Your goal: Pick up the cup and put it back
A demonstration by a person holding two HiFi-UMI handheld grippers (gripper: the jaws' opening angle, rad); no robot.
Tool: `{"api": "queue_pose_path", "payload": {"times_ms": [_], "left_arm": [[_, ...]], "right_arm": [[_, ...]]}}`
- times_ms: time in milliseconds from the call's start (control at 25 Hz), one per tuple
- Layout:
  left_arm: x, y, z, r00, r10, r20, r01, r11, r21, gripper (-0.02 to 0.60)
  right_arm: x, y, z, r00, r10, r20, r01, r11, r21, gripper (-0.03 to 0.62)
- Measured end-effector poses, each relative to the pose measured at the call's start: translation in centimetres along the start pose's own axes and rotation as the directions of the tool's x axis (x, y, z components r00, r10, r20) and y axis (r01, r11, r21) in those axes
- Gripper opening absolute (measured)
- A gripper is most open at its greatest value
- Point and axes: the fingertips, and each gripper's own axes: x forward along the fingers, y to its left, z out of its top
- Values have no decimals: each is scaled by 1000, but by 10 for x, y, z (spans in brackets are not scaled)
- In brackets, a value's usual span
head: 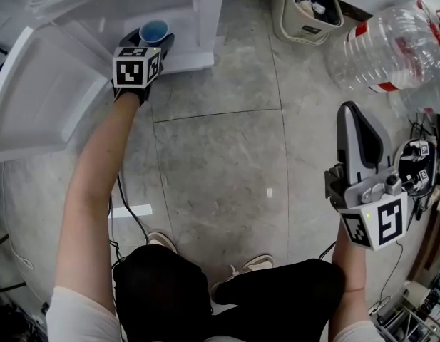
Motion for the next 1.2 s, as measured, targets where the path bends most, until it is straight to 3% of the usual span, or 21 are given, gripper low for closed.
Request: {"api": "queue_pose_path", "payload": {"times_ms": [40, 160, 280, 600, 840, 1040, 1120, 1200], "left_arm": [[3, 2, -6, 1000, 6, -14, -6, 1000, -13, 382], [2, 6, -13, 1000, 0, -21, -1, 1000, -23, 417], [-1, 5, -12, 1000, -12, -22, 12, 1000, 3, 420], [-25, -8, -15, 999, -45, 2, 45, 998, -33, 420], [-58, -15, -6, 997, -81, 12, 81, 997, 5, 420], [-91, -8, 8, 996, -55, 64, 56, 998, -14, 417], [-102, -9, 15, 995, -39, 90, 38, 999, 11, 377], [-107, -10, 18, 995, -21, 100, 17, 999, 41, 266]], "right_arm": [[0, 0, 0, 1000, 0, 0, 0, 1000, 0, 20], [0, -1, 0, 1000, 0, 4, -1, 1000, 5, 20], [0, 0, 0, 1000, 3, 5, -3, 1000, 8, 20], [13, 11, 5, 999, 42, 30, -42, 999, 7, 20], [28, 23, 11, 995, 78, 69, -79, 997, 11, 20], [41, 33, 13, 990, 103, 98, -106, 994, 33, 20], [46, 36, 14, 988, 111, 107, -116, 993, 38, 20], [49, 38, 16, 987, 115, 111, -119, 992, 36, 20]]}}
